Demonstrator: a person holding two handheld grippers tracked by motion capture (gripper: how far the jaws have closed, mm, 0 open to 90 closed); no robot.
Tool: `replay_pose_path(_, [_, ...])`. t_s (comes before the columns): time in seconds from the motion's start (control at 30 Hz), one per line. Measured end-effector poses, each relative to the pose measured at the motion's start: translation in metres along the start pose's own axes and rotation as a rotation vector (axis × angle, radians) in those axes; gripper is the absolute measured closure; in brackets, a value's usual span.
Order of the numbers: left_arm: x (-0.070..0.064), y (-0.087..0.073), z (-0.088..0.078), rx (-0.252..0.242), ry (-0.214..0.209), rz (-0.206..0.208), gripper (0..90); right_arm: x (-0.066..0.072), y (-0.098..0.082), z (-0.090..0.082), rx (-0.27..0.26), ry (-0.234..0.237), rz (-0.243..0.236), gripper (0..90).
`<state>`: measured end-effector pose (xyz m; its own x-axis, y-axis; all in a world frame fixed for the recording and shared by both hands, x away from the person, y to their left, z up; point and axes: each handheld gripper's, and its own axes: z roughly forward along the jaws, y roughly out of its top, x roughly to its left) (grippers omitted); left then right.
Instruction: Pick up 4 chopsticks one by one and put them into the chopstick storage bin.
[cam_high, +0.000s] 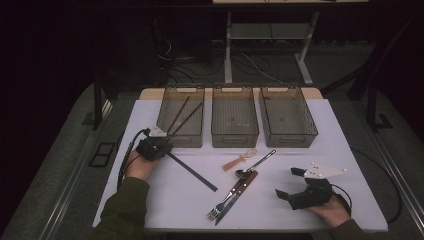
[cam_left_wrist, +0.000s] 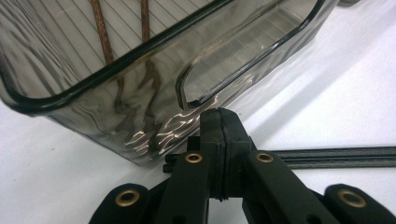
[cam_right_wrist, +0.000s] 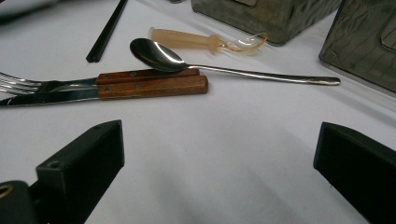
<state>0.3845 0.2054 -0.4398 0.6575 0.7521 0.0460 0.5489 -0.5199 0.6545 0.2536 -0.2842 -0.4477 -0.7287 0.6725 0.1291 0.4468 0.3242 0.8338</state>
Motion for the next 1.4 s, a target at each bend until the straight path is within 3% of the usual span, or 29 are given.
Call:
replay_pose_path(1.2, [0.0009,-0.0015,-0.0047,0.033,0.001,0.013,89.9,-0.0002,0.0000,-0.0003,-0.001,0.000,-0.001,1.6])
replay_pose_path(1.4, [0.0057,-0.0024,-0.0076,0.026,0.027,0.014,89.9,-0.0004,0.0000,-0.0005,-0.002,0.000,-0.002,1.6])
